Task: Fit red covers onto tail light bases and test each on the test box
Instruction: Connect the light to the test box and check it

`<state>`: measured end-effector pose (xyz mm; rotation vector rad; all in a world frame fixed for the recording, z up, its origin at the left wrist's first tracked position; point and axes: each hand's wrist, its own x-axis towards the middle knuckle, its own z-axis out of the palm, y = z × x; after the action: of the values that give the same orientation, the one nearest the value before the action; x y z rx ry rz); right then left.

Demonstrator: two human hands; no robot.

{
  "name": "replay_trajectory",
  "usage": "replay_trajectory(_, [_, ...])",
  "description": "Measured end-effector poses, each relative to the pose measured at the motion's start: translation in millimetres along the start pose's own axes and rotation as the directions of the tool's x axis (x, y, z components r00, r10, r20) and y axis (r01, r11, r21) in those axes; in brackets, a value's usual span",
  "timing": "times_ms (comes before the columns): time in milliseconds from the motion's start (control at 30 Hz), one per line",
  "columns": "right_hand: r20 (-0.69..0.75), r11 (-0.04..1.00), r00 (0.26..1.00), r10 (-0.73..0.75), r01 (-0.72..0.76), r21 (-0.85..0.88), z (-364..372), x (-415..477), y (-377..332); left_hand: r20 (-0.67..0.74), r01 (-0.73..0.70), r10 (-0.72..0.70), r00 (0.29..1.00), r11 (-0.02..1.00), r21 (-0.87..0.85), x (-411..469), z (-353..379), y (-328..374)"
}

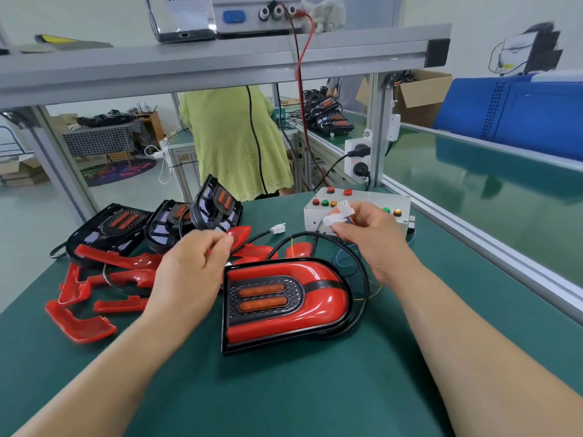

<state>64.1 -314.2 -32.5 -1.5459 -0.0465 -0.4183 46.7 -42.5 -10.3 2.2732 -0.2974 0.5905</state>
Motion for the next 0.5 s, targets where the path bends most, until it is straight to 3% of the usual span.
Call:
replay_trajectory(167, [0.127,1.0,0.992,0.013,-0.016,0.025,3.8,-4.9,-3.8,0.191,-0.217,0.22,0.957,0.975,-0.034,24.1,17.5,21.9])
replay_trajectory(233, [0.141,0.998,0.99,0.019,-0.027,0.053,3.3,-5.9,-4.1,0.331,-0.157,0.173,0.927,0.985,-0.076,36.2,27.5,25.2])
replay_trajectory(367, [0.159,0.999,0.987,0.036,-0.041,0.028,1.0,-6.5,-0.5,0.604,0.046,-0.011,0.797,0.998,-0.043,56.3,36.7,14.7])
replay_trajectory(433, [0.169,0.999,0.985,0.042,-0.043,-0.002,0.7,-6.0,1.0,0.627,0.193,-0.058,0.777,0.97,-0.149,55.4,36.4,8.8])
replay_trajectory(500, [0.167,0.998,0.985,0.049,-0.044,-0.032,0.7,-4.8,1.3,0.591,0.259,-0.066,0.804,0.934,-0.247,51.5,39.3,5.2])
